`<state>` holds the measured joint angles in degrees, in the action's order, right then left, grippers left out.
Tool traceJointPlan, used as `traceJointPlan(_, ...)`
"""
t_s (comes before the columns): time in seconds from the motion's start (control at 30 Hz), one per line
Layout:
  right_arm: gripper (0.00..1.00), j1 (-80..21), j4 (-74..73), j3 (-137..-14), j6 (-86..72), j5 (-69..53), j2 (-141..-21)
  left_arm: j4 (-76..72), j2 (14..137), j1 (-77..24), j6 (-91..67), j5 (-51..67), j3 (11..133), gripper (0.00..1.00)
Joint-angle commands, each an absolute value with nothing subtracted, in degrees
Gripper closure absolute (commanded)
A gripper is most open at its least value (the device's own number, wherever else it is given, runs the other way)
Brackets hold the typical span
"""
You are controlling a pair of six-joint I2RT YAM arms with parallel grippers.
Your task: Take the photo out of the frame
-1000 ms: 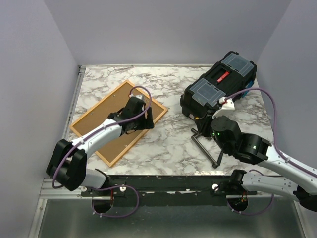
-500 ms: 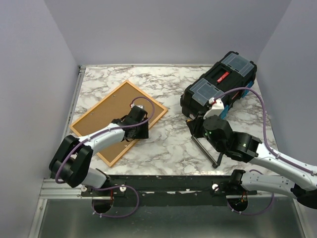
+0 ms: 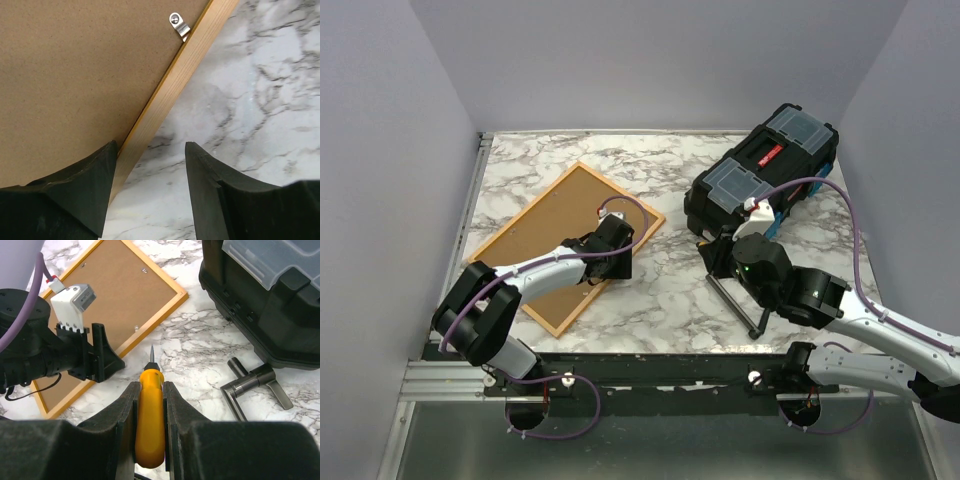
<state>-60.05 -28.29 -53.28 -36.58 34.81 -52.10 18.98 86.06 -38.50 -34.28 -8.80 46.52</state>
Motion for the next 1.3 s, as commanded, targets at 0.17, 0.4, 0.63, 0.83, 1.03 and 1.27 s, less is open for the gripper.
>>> traceJointPlan(0.17,0.99,-60.3,-27.3,-52.7,-37.4,33.8,-52.6,-3.2,88.5,-42.8,-54.5,13.3,40.2,0.46)
traceJointPlan(0.4,0.99,-60.2,-29.5,-53.3,-40.2,32.7,-58.4,-5.1,82.7,-44.0,-55.4,15.6,39.8,0.31)
traceJointPlan(0.63,0.99,-60.1,-30.7,-54.4,-43.6,30.3,-68.5,6.3,70.8,-43.9,-49.9,9.2,37.3,0.27)
traceJointPlan(0.83,0.99,-57.3,-31.6,-56.6,-43.6,29.3,-76.2,12.3,66.2,-44.6,-46.9,10.7,33.3,0.32)
traceJointPlan(1.03,0.99,-54.5,-27.5,-56.1,-41.2,27.1,-82.4,13.8,61.1,-47.7,-47.4,9.6,28.7,0.40)
traceJointPlan(1.27,0.99,-52.9,-20.2,-56.7,-38.6,25.5,-87.7,11.4,61.4,-50.5,-49.8,9.3,25.3,0.40)
